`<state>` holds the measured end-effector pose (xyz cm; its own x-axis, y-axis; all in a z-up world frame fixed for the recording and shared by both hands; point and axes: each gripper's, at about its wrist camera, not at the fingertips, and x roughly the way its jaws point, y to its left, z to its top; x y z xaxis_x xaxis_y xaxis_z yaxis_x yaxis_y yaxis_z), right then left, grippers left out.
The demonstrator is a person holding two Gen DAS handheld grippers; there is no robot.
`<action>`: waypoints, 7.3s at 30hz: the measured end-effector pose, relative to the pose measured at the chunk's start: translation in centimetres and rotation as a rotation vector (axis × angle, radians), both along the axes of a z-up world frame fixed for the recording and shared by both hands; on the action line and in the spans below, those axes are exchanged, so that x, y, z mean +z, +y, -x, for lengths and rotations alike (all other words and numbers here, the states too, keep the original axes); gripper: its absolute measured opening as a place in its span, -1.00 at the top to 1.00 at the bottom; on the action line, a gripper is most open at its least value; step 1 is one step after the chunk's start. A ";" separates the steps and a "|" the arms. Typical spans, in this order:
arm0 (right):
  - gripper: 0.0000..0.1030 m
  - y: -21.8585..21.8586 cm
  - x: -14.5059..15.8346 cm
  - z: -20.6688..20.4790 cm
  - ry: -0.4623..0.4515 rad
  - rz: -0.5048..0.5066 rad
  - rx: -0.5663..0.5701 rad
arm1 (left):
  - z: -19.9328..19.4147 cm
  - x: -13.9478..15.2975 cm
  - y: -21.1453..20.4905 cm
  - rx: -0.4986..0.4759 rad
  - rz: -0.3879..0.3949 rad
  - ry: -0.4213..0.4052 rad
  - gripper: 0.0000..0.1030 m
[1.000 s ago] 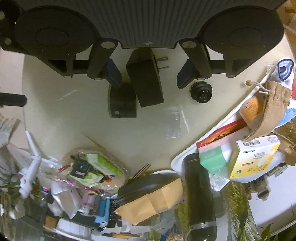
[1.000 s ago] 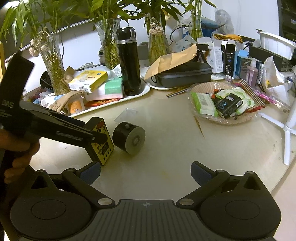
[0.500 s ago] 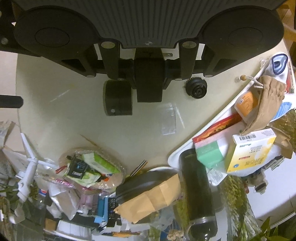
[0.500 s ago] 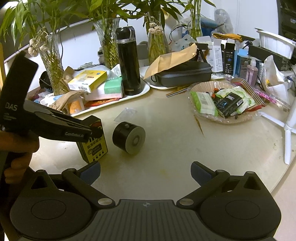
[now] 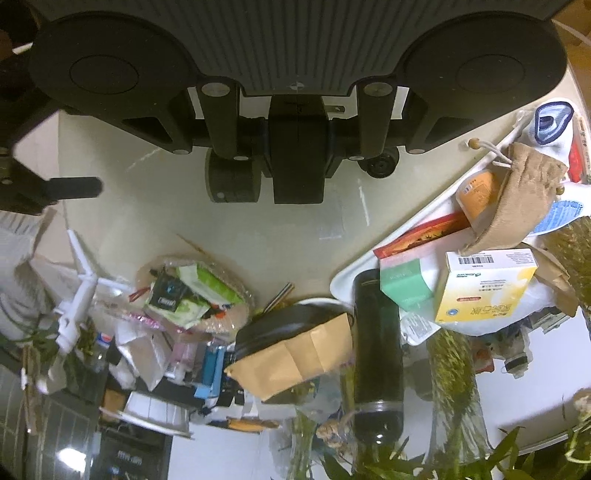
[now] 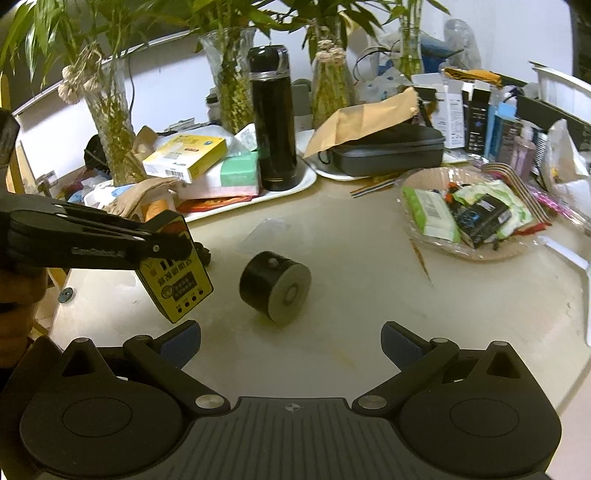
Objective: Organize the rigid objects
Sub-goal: 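Grasp the black cylindrical roll with the right tool while the left tool holds the adapter, then carry the roll with the right tool while the left tool carries the adapter to the box, then open the left tool over the box while the right tool releases the roll, then withdraw both tools and move the left tool to the small black knob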
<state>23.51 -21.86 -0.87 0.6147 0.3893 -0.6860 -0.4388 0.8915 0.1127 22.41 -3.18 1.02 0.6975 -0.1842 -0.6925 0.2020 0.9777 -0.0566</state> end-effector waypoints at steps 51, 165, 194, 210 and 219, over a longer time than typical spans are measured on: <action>0.05 8.4 -3.6 -7.6 0.186 0.086 -0.335 | 2.0 1.2 6.6 0.025 0.031 -0.076 0.49; -1.00 -0.3 2.7 12.4 0.019 -0.161 0.056 | 15.6 1.6 3.4 -0.239 0.058 -0.095 -0.32; -1.00 -1.2 2.4 11.4 -0.010 -0.098 -0.100 | 14.1 1.2 4.2 -0.088 -0.006 -0.055 -0.43; -1.00 -1.9 2.0 10.8 -0.022 -0.016 -0.217 | 12.9 0.8 7.1 0.133 -0.021 -0.003 -0.43; -1.00 -2.6 1.7 10.5 -0.016 0.009 -0.278 | 12.7 0.7 7.7 0.176 -0.022 0.017 -0.43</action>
